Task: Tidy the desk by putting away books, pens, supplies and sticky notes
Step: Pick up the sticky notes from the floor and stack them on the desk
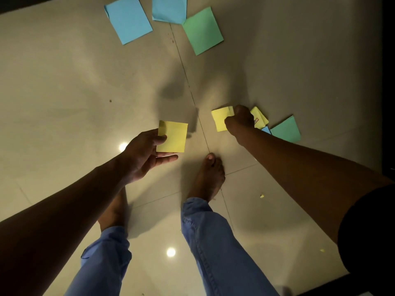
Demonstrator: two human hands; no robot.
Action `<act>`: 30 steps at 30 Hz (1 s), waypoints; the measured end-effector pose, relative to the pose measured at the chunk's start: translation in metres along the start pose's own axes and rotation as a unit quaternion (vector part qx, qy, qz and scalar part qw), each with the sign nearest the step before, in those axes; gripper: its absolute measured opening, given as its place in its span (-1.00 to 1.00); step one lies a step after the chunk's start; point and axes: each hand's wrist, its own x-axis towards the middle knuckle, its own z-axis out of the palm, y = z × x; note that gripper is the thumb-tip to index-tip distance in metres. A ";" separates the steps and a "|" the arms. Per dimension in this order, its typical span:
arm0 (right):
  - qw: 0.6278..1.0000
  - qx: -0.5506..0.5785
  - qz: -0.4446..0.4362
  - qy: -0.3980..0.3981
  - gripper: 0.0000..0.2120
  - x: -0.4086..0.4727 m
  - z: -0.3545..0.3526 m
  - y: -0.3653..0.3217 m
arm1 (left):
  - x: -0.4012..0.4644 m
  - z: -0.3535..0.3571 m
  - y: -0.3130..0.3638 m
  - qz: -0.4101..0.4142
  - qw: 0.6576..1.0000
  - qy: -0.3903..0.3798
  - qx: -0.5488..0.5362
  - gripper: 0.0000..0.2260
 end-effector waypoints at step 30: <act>0.946 0.077 -0.313 -0.027 -0.64 -0.098 0.012 -0.024 | -0.001 0.013 0.002 0.034 0.997 -0.010 0.067 -0.82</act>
